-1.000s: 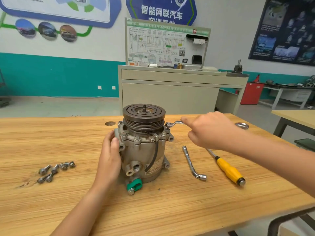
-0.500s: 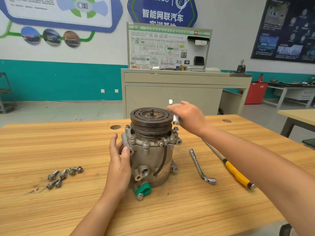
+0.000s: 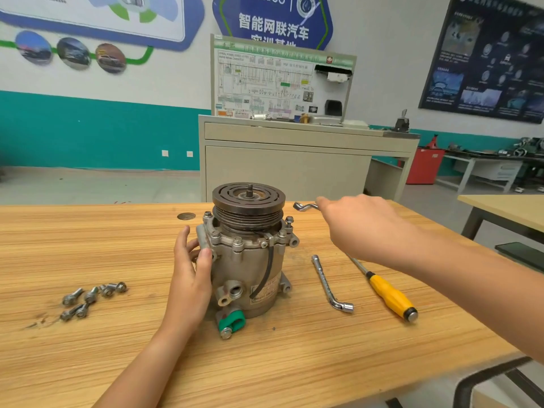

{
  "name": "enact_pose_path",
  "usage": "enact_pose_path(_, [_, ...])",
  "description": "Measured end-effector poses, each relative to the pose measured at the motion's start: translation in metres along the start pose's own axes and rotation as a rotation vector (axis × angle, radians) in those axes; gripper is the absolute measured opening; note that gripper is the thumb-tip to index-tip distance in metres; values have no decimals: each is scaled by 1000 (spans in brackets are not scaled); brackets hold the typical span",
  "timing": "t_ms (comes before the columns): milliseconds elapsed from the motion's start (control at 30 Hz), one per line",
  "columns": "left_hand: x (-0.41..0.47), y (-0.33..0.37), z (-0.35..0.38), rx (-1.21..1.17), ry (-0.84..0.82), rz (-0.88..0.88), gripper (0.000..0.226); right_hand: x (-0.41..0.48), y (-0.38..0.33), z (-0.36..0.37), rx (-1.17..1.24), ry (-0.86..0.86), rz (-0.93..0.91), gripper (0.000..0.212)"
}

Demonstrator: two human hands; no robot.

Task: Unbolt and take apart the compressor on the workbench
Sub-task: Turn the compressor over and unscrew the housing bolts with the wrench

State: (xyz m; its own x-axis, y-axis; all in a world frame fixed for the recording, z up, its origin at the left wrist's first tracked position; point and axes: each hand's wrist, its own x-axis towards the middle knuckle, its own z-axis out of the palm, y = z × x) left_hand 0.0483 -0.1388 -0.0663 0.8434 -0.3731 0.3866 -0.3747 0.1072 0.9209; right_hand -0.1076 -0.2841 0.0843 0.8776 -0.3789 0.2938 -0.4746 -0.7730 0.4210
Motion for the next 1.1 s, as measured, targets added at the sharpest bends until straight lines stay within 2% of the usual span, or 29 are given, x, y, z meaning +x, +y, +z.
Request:
enact_pose_path(133, [1, 0, -1, 1, 16, 3, 52, 0, -16, 0, -135, -65, -63, 39])
enact_pose_path(233, [0, 1, -1, 14, 17, 23, 55, 0, -23, -2, -203, -96, -93, 42])
enact_pose_path(333, [-3, 3, -2, 9, 4, 38, 74, -3, -23, -2, -240, -113, -133, 48])
enact_pose_path(433, [-3, 4, -2, 6, 6, 43, 81, -5, -20, -5, -330, -140, -204, 34])
enact_pose_path(567, [-3, 2, -3, 8, 11, 45, 78, -5, -16, -8, -440, -145, -259, 28])
enact_pose_path(700, [0, -3, -1, 23, 21, 50, 60, 1, -12, -1, -489, -126, -284, 28])
enact_pose_path(933, [2, -5, -1, 20, 26, 60, 66, 38, 9, 20, -428, -94, -230, 16])
enact_pose_path(1000, [3, -6, 0, 21, 23, 64, 67, 52, 15, 31, -327, -25, -216, 19])
enact_pose_path(1100, [4, -7, 1, 17, 20, 59, 71, 70, 18, 53, -194, 151, -318, 28])
